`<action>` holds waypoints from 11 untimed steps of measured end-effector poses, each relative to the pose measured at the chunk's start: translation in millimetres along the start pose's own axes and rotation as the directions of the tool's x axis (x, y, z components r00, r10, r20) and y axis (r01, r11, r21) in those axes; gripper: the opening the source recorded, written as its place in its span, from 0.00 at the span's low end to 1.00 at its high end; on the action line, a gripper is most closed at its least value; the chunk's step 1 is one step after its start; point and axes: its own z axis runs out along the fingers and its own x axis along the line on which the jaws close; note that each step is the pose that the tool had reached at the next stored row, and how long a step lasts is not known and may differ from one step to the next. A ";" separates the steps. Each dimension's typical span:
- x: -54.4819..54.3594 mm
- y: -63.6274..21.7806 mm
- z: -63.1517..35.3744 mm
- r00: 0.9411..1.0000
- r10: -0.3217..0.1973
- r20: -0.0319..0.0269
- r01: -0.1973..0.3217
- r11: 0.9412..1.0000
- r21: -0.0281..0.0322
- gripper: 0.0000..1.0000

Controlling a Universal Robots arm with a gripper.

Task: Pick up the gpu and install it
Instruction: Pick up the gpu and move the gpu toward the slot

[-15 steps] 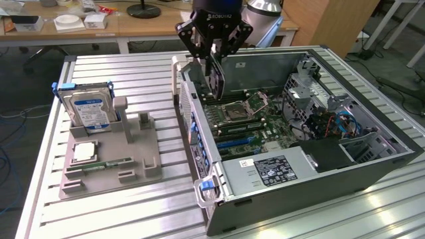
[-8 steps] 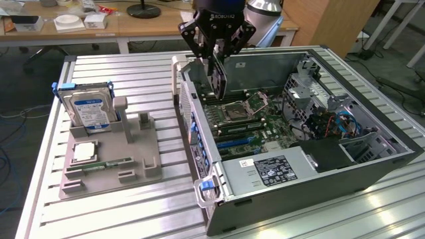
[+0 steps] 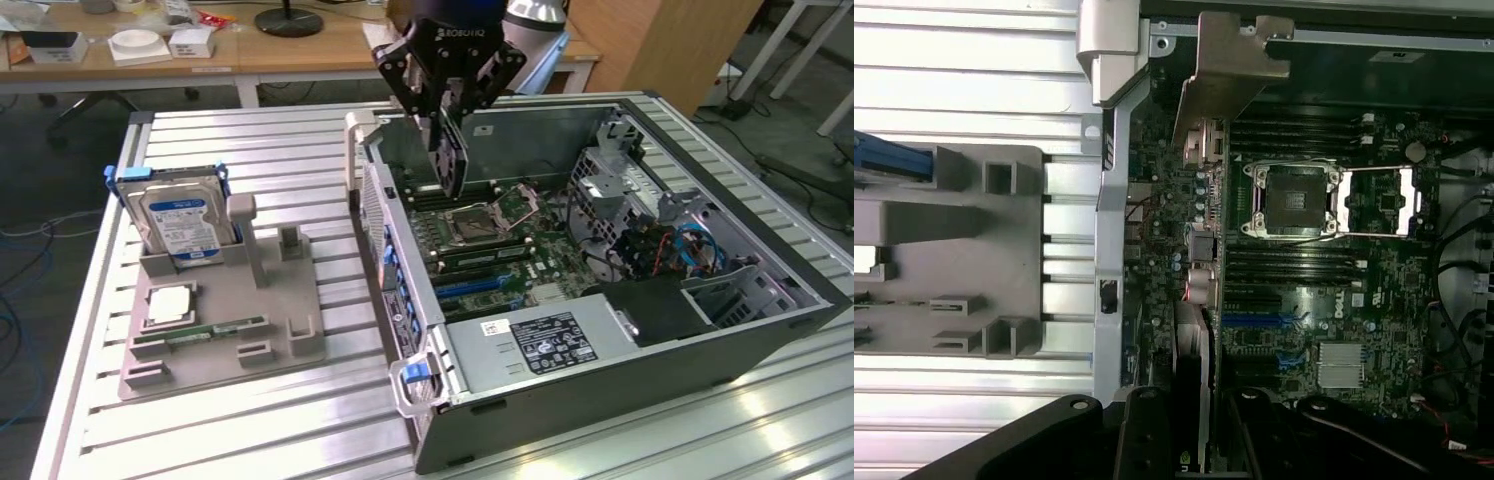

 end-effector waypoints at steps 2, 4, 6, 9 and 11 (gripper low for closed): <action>-2.9 0.0 0.1 1.000 0.000 0.000 0.000 1.000 0.000 0.27; -5.7 -0.1 0.1 1.000 0.001 0.000 -0.001 1.000 0.000 0.27; -8.4 -0.1 0.2 1.000 0.001 0.000 -0.001 1.000 0.000 0.27; -12.8 -0.2 0.2 1.000 0.002 0.000 -0.002 1.000 0.000 0.27; -15.7 -0.2 0.3 1.000 0.003 0.000 -0.003 1.000 0.000 0.27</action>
